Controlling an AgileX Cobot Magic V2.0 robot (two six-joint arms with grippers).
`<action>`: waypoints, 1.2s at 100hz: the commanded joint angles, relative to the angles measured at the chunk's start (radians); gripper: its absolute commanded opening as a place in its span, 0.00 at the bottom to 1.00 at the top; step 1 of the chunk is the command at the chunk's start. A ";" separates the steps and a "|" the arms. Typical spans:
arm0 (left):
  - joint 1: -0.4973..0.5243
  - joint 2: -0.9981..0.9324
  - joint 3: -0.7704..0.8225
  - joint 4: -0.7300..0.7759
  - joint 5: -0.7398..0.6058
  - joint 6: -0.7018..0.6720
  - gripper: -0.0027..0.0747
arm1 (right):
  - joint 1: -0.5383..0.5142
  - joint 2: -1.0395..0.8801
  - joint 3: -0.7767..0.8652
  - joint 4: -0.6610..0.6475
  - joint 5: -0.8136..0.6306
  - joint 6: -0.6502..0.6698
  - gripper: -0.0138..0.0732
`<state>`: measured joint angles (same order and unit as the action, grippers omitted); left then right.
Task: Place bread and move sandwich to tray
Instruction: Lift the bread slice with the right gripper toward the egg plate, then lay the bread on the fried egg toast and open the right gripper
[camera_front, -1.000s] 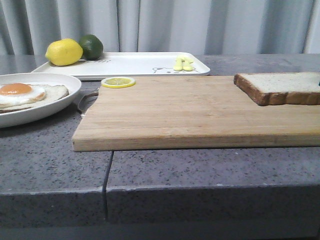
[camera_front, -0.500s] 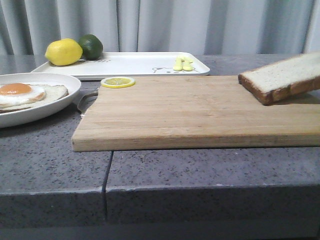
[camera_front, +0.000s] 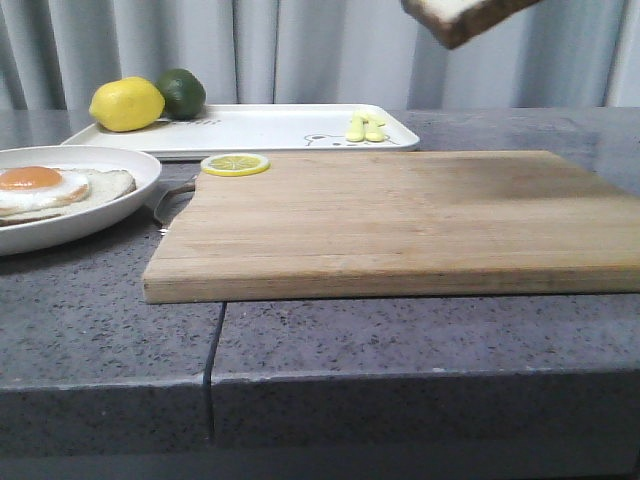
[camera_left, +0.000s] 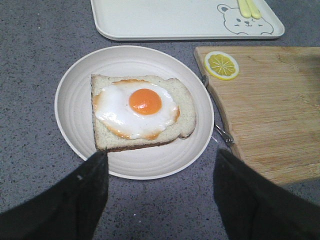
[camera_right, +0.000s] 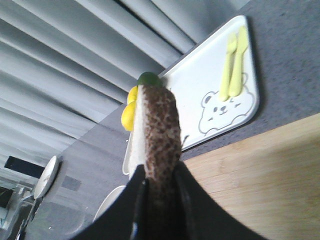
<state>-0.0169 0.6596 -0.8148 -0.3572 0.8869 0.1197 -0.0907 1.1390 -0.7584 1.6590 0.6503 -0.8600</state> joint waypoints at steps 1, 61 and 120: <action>0.001 0.006 -0.035 -0.022 -0.062 0.000 0.57 | 0.106 -0.024 -0.040 0.113 -0.092 0.004 0.09; 0.001 0.006 -0.035 -0.022 -0.062 0.000 0.57 | 0.708 0.290 -0.328 0.217 -0.488 -0.051 0.09; 0.001 0.006 -0.035 -0.022 -0.062 0.000 0.57 | 0.882 0.597 -0.609 0.217 -0.539 0.023 0.09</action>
<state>-0.0169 0.6596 -0.8148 -0.3572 0.8869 0.1197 0.7797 1.7558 -1.3128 1.8194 0.1028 -0.8485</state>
